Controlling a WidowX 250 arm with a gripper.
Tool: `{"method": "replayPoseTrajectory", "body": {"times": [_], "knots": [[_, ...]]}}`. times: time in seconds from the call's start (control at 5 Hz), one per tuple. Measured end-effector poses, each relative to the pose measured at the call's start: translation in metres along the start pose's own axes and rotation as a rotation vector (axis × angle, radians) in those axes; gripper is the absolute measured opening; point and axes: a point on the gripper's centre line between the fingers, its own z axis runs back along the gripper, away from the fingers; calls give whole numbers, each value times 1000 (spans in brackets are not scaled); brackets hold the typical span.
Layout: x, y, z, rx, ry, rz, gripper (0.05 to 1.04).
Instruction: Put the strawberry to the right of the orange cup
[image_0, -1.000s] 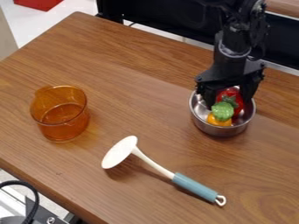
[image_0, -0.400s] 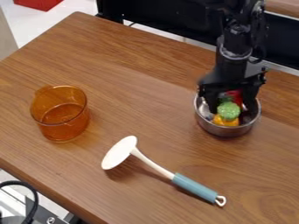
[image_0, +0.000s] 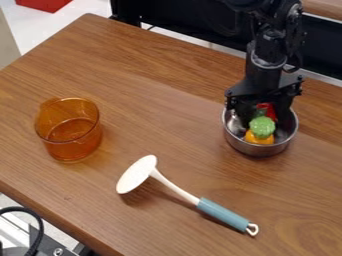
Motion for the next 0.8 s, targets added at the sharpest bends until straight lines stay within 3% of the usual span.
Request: {"method": "replayPoseTrajectory", "body": {"times": [0.4, 0.8], "knots": [[13, 13, 10, 29, 44, 88, 739], [36, 13, 48, -59, 75, 127, 739]]}}
